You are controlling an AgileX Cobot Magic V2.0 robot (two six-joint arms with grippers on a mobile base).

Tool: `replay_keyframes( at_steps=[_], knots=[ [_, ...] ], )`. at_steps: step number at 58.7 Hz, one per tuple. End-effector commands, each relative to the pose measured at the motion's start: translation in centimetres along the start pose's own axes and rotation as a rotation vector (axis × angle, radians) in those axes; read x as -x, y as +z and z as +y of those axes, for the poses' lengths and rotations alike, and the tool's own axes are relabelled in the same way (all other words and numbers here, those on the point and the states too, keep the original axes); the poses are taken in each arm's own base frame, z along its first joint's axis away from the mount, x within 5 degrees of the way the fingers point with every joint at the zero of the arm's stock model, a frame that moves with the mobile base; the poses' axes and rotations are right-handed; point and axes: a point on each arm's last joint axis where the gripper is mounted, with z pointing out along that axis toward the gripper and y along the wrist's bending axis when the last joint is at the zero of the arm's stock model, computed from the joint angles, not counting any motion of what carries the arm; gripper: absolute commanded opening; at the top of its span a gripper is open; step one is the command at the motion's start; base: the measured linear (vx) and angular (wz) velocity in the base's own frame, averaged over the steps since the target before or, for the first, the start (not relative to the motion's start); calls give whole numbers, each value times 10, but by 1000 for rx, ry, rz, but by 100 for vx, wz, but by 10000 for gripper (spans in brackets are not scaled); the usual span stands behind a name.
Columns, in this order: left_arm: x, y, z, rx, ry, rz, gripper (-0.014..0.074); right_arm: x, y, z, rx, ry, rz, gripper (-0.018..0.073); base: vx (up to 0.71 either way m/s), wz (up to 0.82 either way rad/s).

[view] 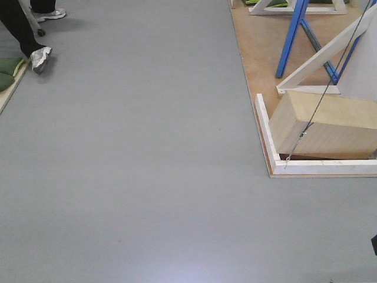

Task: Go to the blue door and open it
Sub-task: 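Drive the base forward toward the blue door frame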

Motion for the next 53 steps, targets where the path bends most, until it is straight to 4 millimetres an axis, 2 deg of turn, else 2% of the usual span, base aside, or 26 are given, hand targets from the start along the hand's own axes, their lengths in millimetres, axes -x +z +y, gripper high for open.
replay_keyframes(
  at_steps=[1, 53],
  knots=[
    [17, -4, 0, -2, -9, -129, 73, 8, -2, 1, 6, -5, -101, 8, 45, 1],
    [17, -4, 0, -2, -9, -128, 73, 8, -2, 1, 6, -5, -100, 8, 45, -1]
  ],
)
